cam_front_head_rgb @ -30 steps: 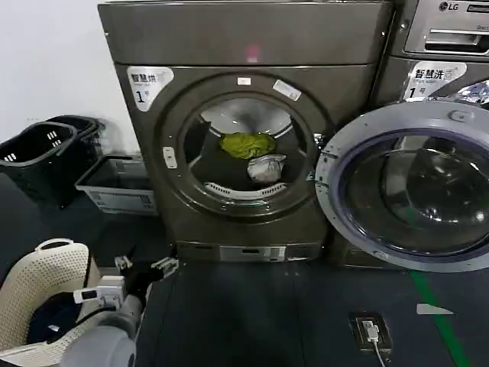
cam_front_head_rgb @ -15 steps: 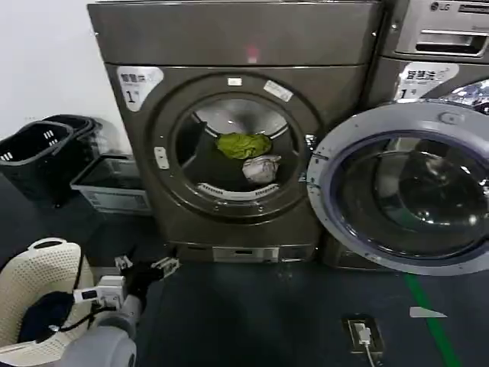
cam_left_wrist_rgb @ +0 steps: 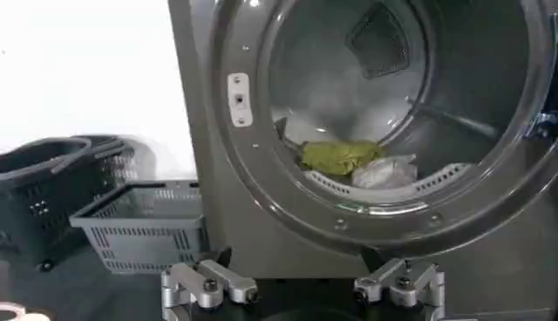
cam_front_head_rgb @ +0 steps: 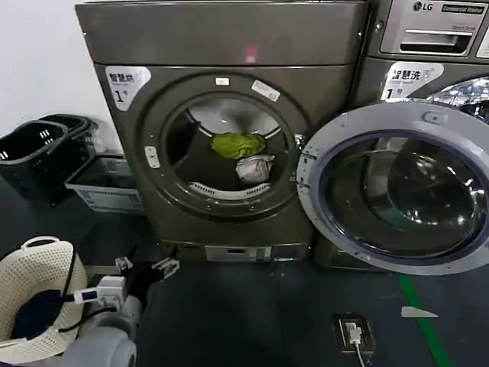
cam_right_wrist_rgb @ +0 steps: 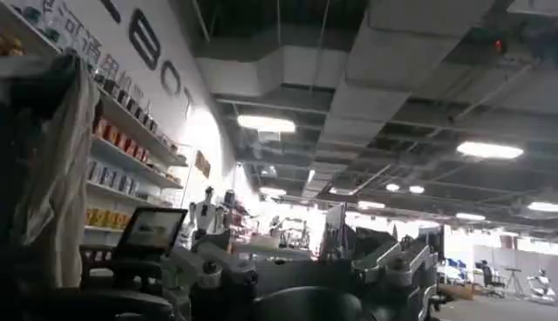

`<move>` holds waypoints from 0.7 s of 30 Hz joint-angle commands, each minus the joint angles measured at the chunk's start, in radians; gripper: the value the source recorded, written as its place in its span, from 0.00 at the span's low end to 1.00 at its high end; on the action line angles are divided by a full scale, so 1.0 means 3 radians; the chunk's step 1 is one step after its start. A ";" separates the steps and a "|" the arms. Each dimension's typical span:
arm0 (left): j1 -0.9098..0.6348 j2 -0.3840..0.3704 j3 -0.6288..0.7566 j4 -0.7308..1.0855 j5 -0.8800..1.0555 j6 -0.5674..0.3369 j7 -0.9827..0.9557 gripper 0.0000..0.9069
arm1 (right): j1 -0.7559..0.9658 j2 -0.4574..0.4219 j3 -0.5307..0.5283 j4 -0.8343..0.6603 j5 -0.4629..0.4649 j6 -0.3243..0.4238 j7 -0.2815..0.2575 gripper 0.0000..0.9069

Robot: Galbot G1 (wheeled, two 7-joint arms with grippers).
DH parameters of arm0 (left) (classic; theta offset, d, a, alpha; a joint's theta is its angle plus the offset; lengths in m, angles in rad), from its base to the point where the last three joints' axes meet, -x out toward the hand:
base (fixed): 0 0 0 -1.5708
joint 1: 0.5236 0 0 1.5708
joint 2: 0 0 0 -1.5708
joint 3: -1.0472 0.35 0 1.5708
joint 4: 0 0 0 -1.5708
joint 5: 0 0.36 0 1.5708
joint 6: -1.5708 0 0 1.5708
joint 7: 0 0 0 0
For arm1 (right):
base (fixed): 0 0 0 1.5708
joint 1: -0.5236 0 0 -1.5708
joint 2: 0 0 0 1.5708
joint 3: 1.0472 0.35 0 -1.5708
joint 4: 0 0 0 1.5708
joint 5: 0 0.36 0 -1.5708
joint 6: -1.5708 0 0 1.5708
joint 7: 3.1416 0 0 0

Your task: Grasp the clothes from the dryer.

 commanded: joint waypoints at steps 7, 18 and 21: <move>-0.0023 0.0012 0.0025 0.0008 -0.0003 0.0163 0.0020 1.00 | -0.0016 -0.0018 0.0034 -0.0032 0.0071 0.0049 0.0049 1.00; -0.0030 0.0020 0.0051 -0.0003 -0.0013 0.0163 0.0062 1.00 | -0.0057 -0.0028 0.0115 -0.0090 0.0296 0.0088 0.0223 1.00; -0.0031 0.0025 0.0054 -0.0014 -0.0017 0.0163 0.0061 1.00 | -0.0054 -0.0027 0.0114 -0.0086 0.0311 0.0085 0.0223 1.00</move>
